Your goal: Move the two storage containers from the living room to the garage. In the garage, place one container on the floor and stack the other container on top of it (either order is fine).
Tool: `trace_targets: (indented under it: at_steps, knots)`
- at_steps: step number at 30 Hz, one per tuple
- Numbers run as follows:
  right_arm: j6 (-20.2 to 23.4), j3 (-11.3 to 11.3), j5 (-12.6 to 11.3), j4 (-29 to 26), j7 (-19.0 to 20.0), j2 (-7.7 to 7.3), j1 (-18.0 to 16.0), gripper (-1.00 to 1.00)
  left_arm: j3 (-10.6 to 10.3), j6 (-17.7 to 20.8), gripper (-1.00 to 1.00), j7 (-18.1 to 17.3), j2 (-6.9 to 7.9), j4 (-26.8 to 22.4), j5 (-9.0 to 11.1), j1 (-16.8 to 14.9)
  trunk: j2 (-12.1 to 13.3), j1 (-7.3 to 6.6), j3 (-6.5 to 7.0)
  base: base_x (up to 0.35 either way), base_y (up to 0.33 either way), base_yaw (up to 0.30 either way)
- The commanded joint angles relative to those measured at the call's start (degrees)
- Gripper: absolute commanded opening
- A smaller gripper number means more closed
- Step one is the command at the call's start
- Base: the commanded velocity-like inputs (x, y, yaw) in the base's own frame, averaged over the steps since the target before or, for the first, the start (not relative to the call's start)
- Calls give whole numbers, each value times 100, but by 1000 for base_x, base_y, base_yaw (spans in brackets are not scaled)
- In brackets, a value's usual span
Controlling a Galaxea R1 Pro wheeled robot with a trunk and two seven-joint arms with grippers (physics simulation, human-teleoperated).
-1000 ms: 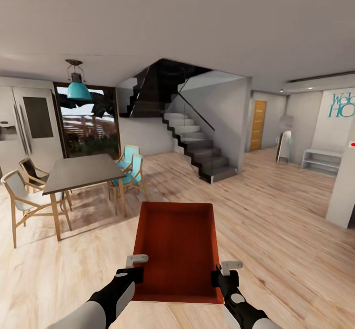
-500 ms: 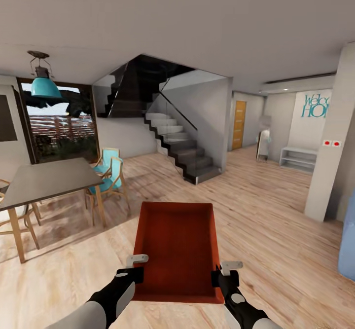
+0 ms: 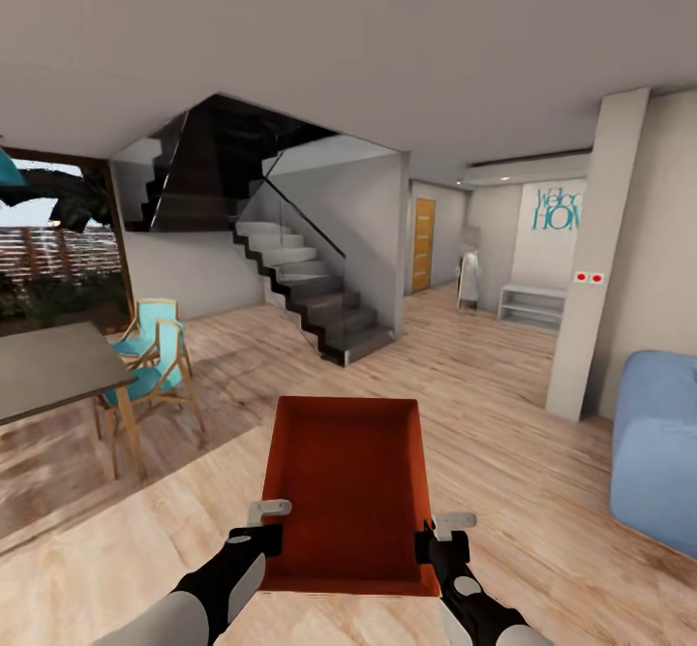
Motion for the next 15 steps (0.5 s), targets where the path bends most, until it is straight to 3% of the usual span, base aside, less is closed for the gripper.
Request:
trace_targets:
  at_steps: [1,8,15]
  knots:
    - [-17,-183,49,10,-14,2,-6,-100,86,43,-100,80,43,-32,-98,-4,-6,4,-9,321,0,-287]
    - [-17,-183,49,9,-14,2,-6,-100,87,43,-100,80,43,-34,-98,-5,-6,4,-9,321,0,-279]
    - [-17,-183,49,10,-14,8,-6,-100,86,43,-100,83,43,-35,-98,-4,-6,4,-9,321,0,-48]
